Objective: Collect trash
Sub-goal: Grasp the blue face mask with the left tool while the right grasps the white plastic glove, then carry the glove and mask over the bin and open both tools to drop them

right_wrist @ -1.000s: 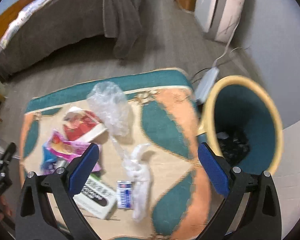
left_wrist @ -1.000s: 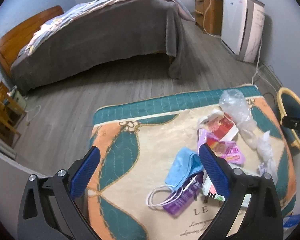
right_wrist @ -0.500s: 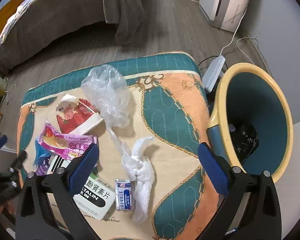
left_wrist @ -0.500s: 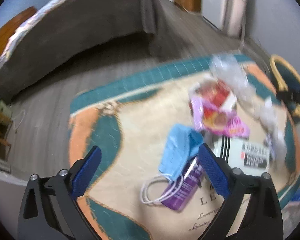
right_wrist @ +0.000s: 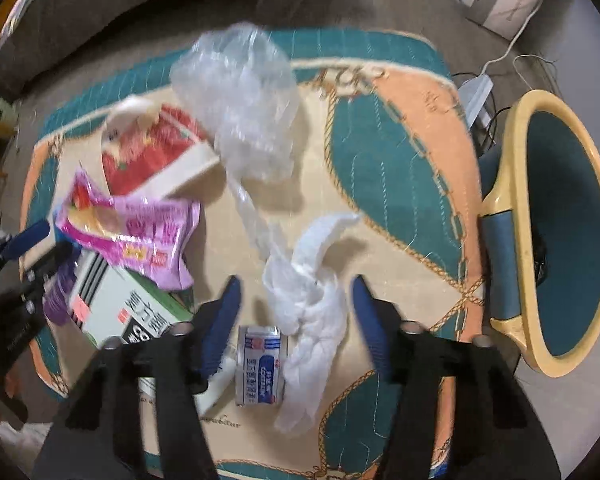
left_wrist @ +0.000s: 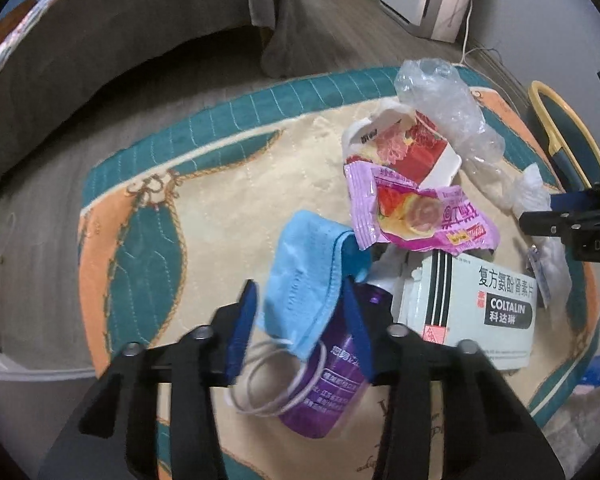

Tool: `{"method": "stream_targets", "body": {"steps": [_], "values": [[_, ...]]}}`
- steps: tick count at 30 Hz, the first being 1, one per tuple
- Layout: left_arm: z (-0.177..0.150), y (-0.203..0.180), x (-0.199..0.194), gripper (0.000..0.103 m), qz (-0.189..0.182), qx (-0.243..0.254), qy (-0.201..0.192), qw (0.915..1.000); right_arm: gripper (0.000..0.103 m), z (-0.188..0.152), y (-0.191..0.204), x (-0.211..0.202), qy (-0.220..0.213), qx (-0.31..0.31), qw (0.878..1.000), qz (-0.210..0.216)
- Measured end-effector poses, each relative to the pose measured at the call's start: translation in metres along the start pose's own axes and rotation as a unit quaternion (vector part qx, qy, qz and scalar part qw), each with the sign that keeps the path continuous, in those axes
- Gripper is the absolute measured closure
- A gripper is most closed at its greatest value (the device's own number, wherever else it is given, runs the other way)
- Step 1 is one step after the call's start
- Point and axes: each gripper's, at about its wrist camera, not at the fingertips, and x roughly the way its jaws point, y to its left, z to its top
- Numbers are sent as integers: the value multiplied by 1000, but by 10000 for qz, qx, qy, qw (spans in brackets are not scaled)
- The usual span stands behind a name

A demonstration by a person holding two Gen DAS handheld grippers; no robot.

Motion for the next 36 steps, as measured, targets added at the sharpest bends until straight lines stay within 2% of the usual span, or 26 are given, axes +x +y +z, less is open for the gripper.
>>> {"method": "stream_targets", "body": {"steps": [1, 3, 6, 10, 16, 20, 26, 33, 36], "values": [[0, 0, 1, 71, -27, 5, 35, 10000, 73, 0, 0, -2, -28, -6, 10000, -17], [-1, -1, 1, 90, -4, 60, 38, 10000, 75, -1, 1, -8, -125, 4, 9999, 59], [1, 0, -6, 96, 18, 38, -43, 10000, 76, -4, 3, -21, -330, 24, 9993, 145], [0, 6, -22, 97, 136, -65, -200, 9997, 76, -9, -2, -41, -594, 100, 9979, 227], [-1, 14, -59, 97, 397, -109, -669, 9969, 76, -12, -11, -79, -1042, 292, 9936, 336], [5, 15, -85, 97, 271, -276, -1045, 9938, 76, -8, -10, -108, -1455, 312, 9885, 288], [16, -2, -113, 97, 197, -93, -1496, 9885, 76, -11, -24, -146, -2023, 439, 9782, 140], [23, -31, -120, 97, 58, 211, -1691, 9854, 76, -29, -49, -179, -2520, 923, 9633, 94], [23, -40, -118, 97, 17, 285, -1663, 9857, 76, -28, -54, -172, -2482, 887, 9646, -79]]}}
